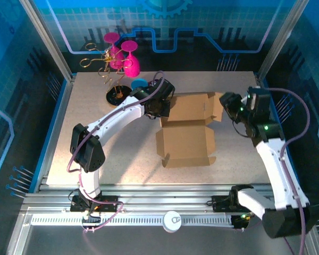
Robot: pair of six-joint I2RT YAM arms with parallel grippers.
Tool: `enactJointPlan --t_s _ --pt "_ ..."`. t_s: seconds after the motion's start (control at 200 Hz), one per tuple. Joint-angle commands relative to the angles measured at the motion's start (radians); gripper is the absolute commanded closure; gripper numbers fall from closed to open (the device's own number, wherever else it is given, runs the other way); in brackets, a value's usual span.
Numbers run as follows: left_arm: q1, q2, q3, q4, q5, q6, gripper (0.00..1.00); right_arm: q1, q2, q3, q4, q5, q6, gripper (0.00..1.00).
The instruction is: Fold the paper box
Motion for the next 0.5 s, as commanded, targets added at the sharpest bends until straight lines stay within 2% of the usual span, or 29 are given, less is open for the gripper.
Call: enactJointPlan --t_s 0.0,0.07,0.195,0.4,0.495 --pt "-0.003 -0.045 0.042 -0.028 -0.008 0.014 1.0 -0.011 -0.014 -0.127 -0.075 0.021 -0.071 0.76" --pt "-0.003 -0.044 0.046 -0.028 -0.005 0.01 1.0 -0.01 -0.025 -0.178 -0.066 0.023 -0.068 0.81" --pt "-0.003 -0.04 0.055 -0.031 0.002 0.007 1.0 -0.013 0.007 -0.229 -0.029 0.003 -0.061 0.81" --pt "-0.003 -0.049 0.052 -0.034 0.004 -0.002 1.0 -0.012 0.108 -0.213 0.023 -0.003 -0.06 0.66" --pt "-0.004 -0.057 0.045 -0.028 0.004 -0.007 1.0 -0.01 0.158 -0.193 0.036 -0.023 -0.074 0.62"
